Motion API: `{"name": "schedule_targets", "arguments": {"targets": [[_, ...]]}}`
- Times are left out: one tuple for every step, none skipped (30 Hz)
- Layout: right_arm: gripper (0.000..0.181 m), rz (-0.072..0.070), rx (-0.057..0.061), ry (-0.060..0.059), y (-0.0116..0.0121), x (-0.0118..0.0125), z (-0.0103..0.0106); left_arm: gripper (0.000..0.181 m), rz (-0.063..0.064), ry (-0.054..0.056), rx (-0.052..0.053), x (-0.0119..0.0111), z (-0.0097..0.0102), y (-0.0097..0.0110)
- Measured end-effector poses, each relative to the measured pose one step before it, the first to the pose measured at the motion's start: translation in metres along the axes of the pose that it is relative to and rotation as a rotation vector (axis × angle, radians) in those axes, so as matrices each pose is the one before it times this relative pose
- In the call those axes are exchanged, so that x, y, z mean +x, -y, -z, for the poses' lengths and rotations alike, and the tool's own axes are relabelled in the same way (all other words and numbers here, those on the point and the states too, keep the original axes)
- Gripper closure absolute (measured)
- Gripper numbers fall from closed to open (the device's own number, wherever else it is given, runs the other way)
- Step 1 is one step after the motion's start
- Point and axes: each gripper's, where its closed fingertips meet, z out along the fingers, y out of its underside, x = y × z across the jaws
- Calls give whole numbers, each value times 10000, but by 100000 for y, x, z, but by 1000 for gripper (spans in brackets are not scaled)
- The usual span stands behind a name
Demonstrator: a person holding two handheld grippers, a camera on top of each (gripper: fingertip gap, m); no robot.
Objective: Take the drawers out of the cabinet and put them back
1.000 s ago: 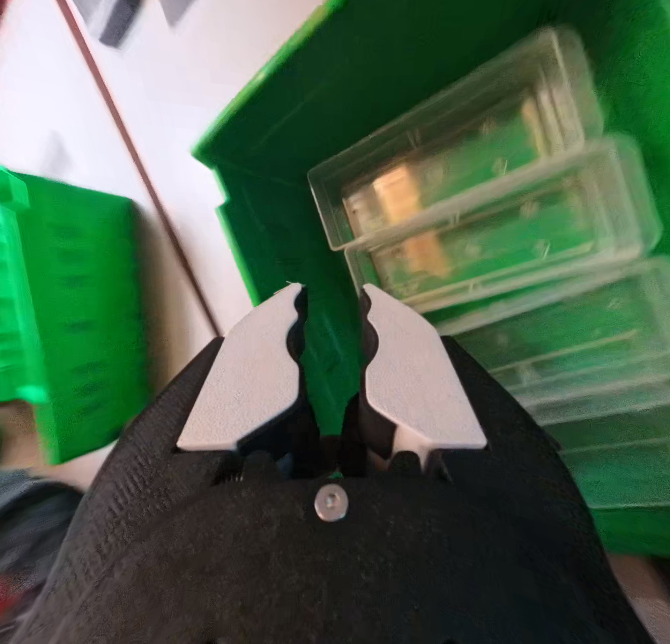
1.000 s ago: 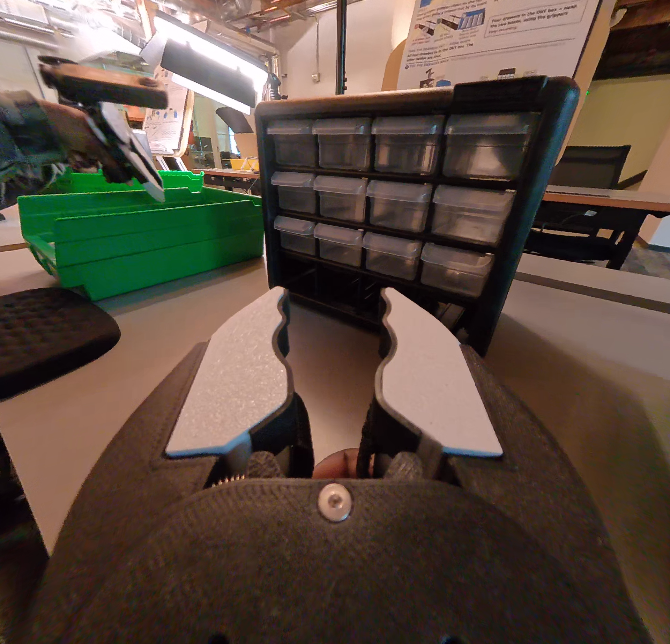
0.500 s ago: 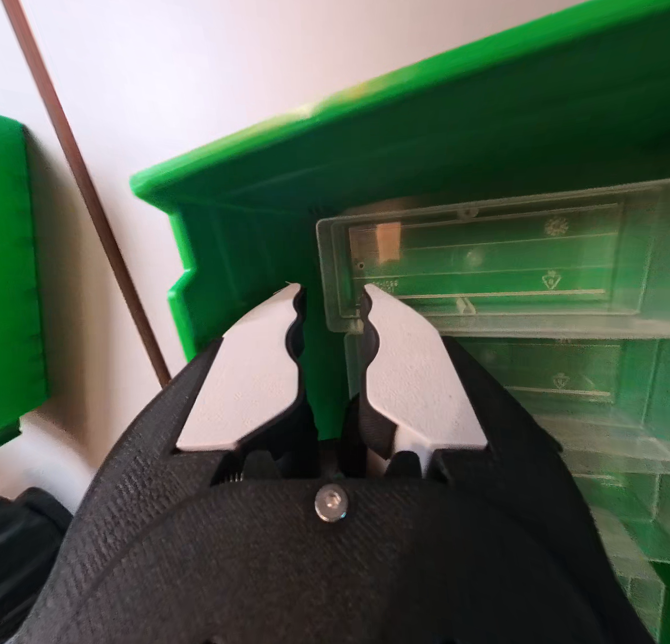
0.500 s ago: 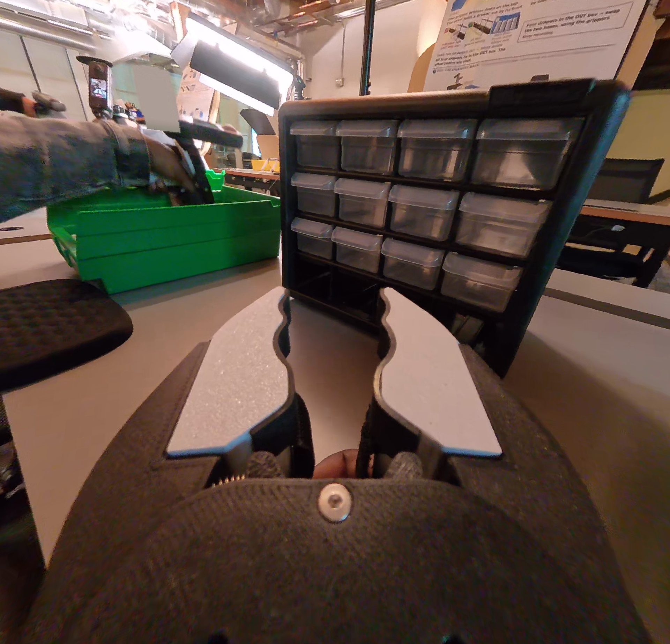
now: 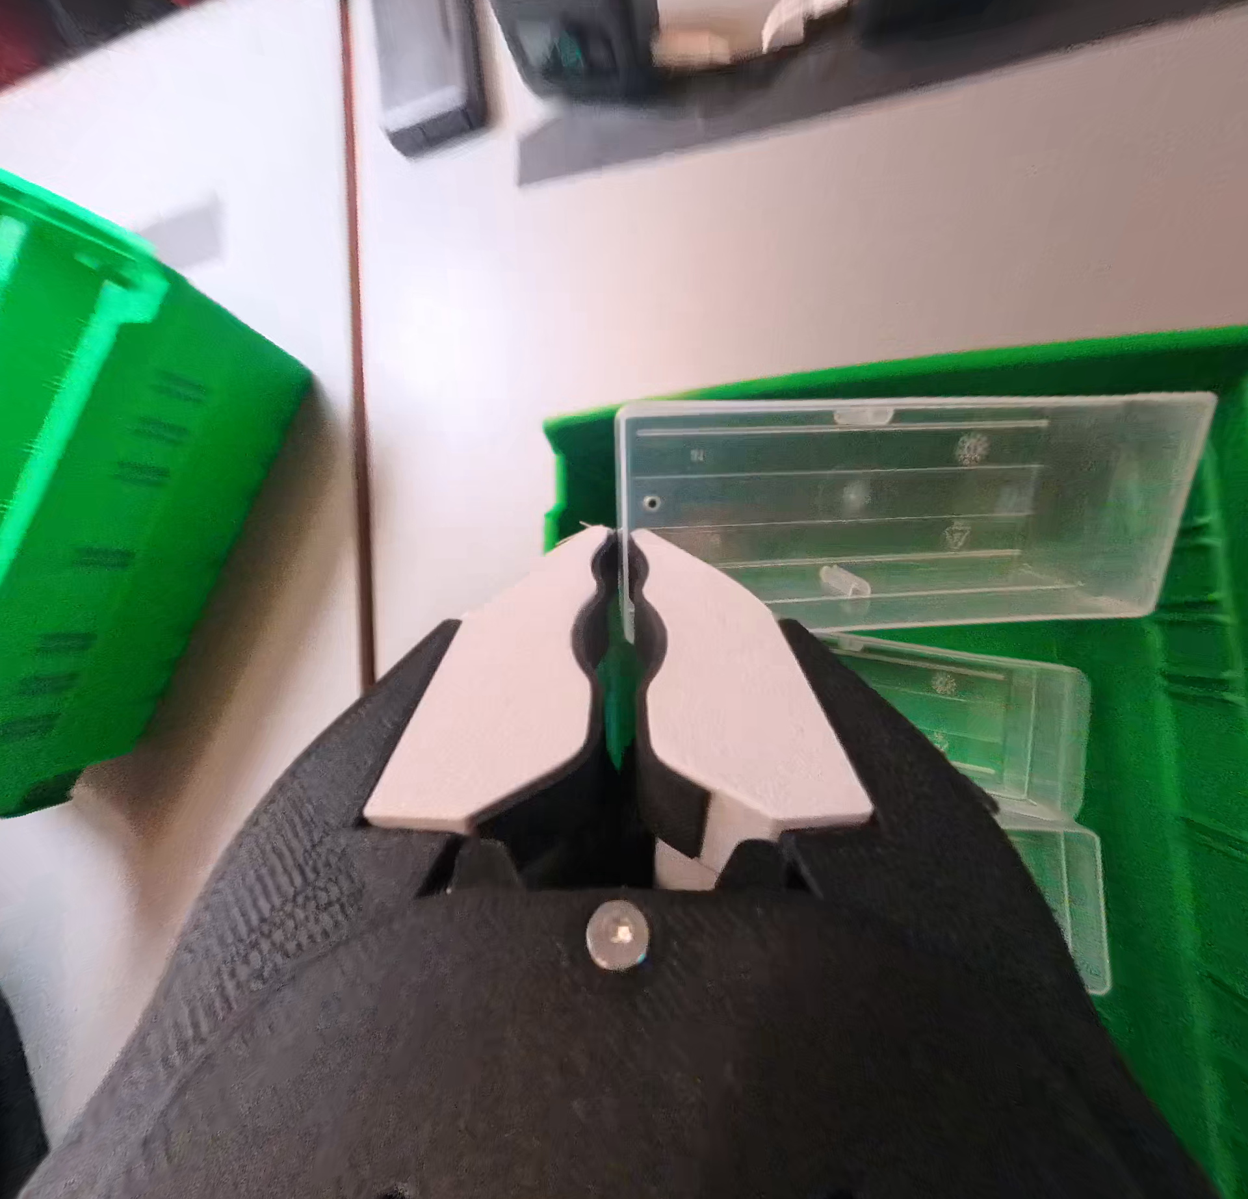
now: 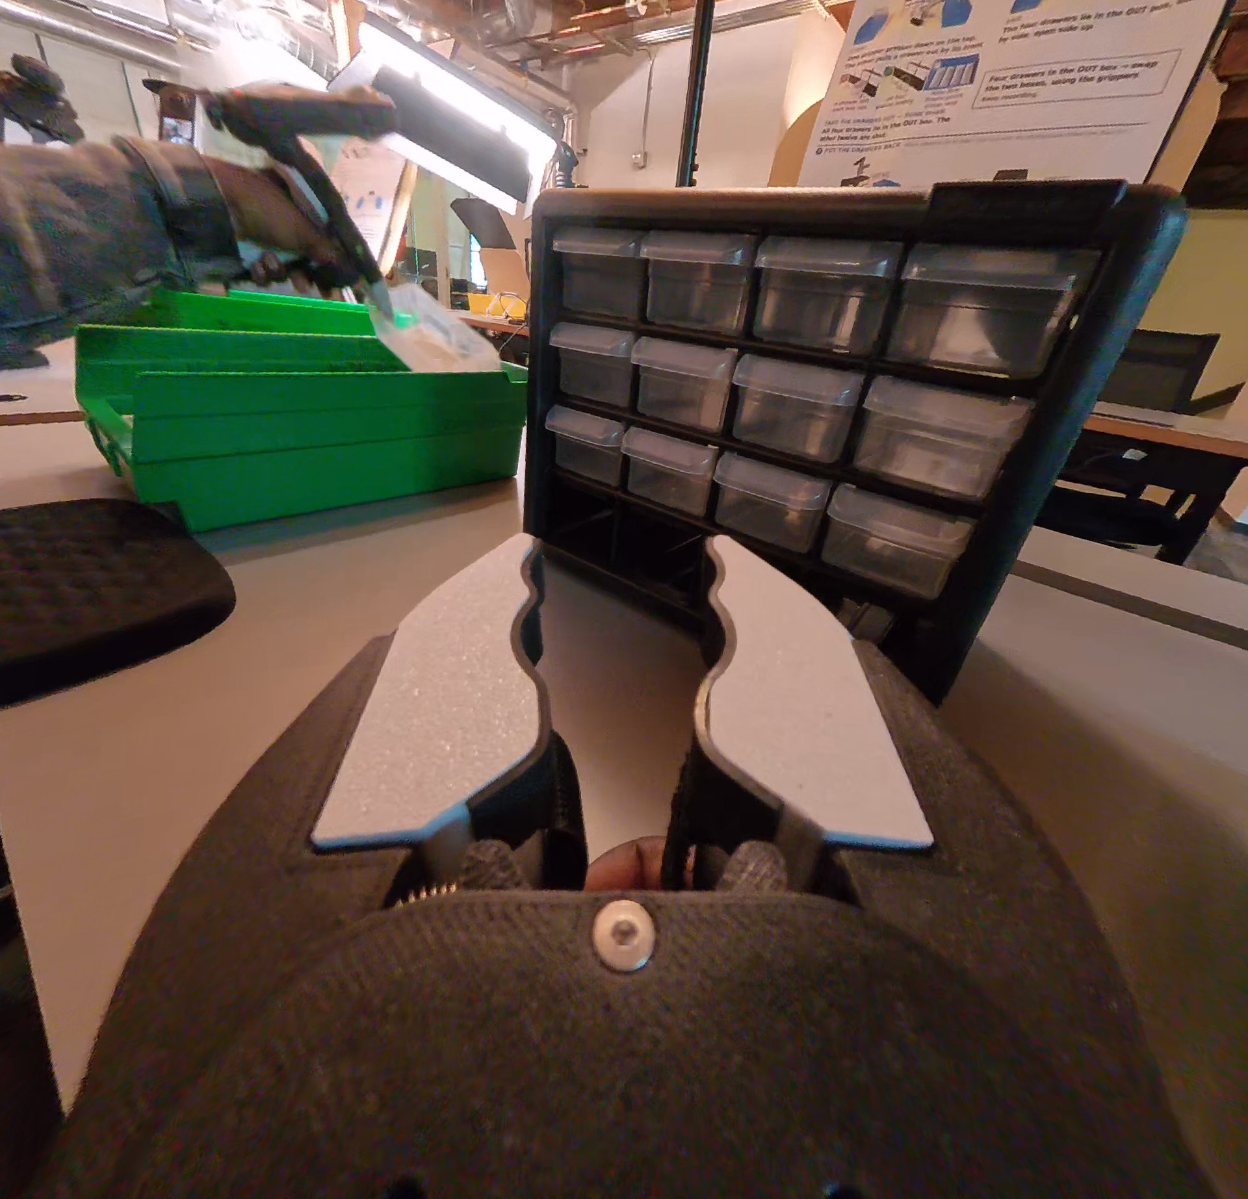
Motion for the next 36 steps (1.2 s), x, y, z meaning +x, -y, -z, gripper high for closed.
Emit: {"name": "schedule_targets", "arguments": {"targets": [[137, 64, -2, 31, -5, -103, -36, 180, 84, 251, 710, -494, 1644, 577], [137, 64, 25, 69, 47, -167, -10, 180, 130, 162, 809, -307, 1779, 571], [136, 59, 57, 86, 72, -199, -9, 180, 233, -38, 885, 40, 1876, 623], [135, 73, 71, 103, 63, -230, -33, 180, 278, -116, 945, 291, 1939, 656], [132, 81, 71, 127, 56, -282, -47, 180, 296, -191, 979, 587, 1940, 672], [129, 97, 53, 156, 39, -365, -51, 180, 293, -299, 882, 953, 1852, 537], [126, 113, 23, 162, 26, -407, -64, 180, 273, -441, 770, 1368, 1760, 336], [122, 124, 33, 155, 41, -428, -66, 180, 254, -571, 607, 1734, 1552, 90], [118, 125, 53, 110, 67, -398, -77, 180, 256, -624, 490, 1999, 1316, -162], [115, 121, 79, 83, 122, -393, -95, 180, 222, -619, 373, 2117, 1035, -433], [111, 112, 121, 99, 155, -434, -112, 180, 170, -583, 238, 2136, 733, -708], [108, 122, 128, 171, 159, -537, -136, 179, 141, -537, 52, 2064, 480, -1038], [104, 147, 100, 239, 120, -600, -143, 179, 106, -418, -65, 1844, 287, -1203], [98, 176, 65, 176, 99, -492, -142, 179, 91, -301, -61, 1673, 149, -1196], [92, 219, 65, 121, 117, -412, -117, 180, 49, -304, -102, 1642, -3, -1216], [87, 300, 97, 79, 182, -373, -84, 180, 66, -322, -173, 1636, -177, -1247], [81, 367, 151, -2, 281, -284, -67, 180, 48, -320, -206, 1557, -359, -1257], [76, 403, 164, -55, 357, -233, -43, 180, 23, -312, -229, 1425, -560, -1176], [74, 384, 177, -31, 408, -289, -40, 180, -35, -292, -258, 1276, -793, -932], [72, 388, 165, 2, 388, -358, -34, 179, -128, -275, -294, 1137, -997, -604], [71, 445, 121, 59, 318, -468, -58, 179, -172, -238, -317, 1055, -1024, -504], [70, 511, 67, 49, 256, -477, -70, 179, -173, -209, -299, 983, -890, -530], [69, 586, 29, -21, 213, -374, -81, 179, -145, -199, -238, 903, -723, -556], [70, 611, -9, -49, 133, -309, -60, 179, -111, -222, -209, 800, -597, -543], [72, 550, -104, -56, -61, -215, -87, 179, -66, -193, -210, 615, -523, -472], [74, 436, -167, 59, -219, -327, -82, 179, -56, -117, -169, 376, -426, -342], [76, 306, -117, 89, -158, -319, -67, 179, -50, -60, -151, 242, -281, -277], [79, 210, -86, 29, -112, -161, -33, 179, -49, -65, -118, 205, -158, -225], [83, 139, -66, 14, -91, -90, -8, 179, -27, -104, -68, 235, -64, -119], [90, 69, -33, 11, -57, -49, 11, 179, -27, -139, -54, 281, -18, -69], [100, 47, -18, -47, -19, 55, 32, 179, -55, -122, -63, 258, -18, -80], [106, 67, 73, -83, 162, 103, 111, 179, -95, -37, -23, 148, -10, -24], [106, 29, 105, -57, 223, 83, 88, 179, -130, -22, 109, 142, 7, 145], [106, 7, 31, -101, 127, 167, 99, 179, -102, -48, 258, 158, 37, 348], [106, 26, 59, -149, 156, 271, 105, 179, 39, -153, 410, 266, 80, 555], [107, -15, 150, -209, 308, 384, 147, 176, 216, -348, 554, 497, 123, 768]]}}
